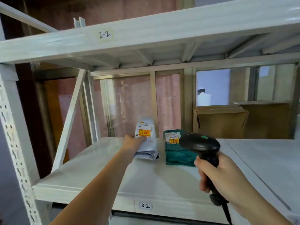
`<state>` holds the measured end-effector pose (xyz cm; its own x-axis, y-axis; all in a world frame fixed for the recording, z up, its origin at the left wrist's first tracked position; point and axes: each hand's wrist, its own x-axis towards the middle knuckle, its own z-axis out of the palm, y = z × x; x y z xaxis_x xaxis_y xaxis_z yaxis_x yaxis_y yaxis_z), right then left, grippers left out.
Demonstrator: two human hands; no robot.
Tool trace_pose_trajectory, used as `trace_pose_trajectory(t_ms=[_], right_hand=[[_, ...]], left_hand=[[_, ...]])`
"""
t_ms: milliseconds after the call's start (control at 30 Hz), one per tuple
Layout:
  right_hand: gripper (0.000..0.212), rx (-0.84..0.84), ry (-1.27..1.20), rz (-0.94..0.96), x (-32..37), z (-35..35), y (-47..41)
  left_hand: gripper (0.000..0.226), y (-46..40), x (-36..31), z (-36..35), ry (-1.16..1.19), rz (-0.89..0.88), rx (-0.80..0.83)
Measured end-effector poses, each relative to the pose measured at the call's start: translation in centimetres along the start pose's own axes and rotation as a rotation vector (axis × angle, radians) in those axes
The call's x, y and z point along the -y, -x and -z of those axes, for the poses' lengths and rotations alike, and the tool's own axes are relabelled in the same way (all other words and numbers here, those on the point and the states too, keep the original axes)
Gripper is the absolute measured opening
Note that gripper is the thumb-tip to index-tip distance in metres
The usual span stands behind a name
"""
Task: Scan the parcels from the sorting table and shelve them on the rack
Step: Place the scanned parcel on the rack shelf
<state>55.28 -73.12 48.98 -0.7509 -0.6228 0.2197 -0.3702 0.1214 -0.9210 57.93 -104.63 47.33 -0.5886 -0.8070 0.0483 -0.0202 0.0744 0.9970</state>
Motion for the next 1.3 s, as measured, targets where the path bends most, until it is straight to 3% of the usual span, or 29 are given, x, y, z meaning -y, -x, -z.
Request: trace_pose_trajectory(t_ms=[167,267,500,633,733,967,1300], right_hand=[[0.012,-0.06,0.041,-0.025,-0.6,-0.7,0.6],[0.01,-0.086,0.021,-0.03,-0.5,-0.7,0.8],[0.007,-0.103,0.023,-0.021,-0.2,-0.8,1.5],[0.005,-0.145,0.02,-0.019,-0.4,-0.4,2.4],[0.004,-0.17,0.02,-0.02,-0.7,0.1,3.4],[0.004,-0.211,0.034,-0.066,-2.2,3.6,8.2],[0.008,-0.477,0.14,-0.237,-5.4,18.0,24.8]], left_hand=[[0.007,-2.0,1.5,-1.9,-0.112,-0.002,0.077],[0.005,-2.4,1.5,-2.6,-0.243,-0.048,0.018],[0.058,-3.5,1.9,-1.8,-0.585,0.031,0.009],[0.057,-1.3,0.2,-2.2,-0.807,-0.246,-0.046],[0.055,1.6,-1.1,-3.6,-0.919,-0.44,0.081],[0.071,10.7,-3.6,-10.1,-1.007,-0.609,0.449],[0.076,26.0,-2.5,-30.5,-0.952,-0.809,0.765]])
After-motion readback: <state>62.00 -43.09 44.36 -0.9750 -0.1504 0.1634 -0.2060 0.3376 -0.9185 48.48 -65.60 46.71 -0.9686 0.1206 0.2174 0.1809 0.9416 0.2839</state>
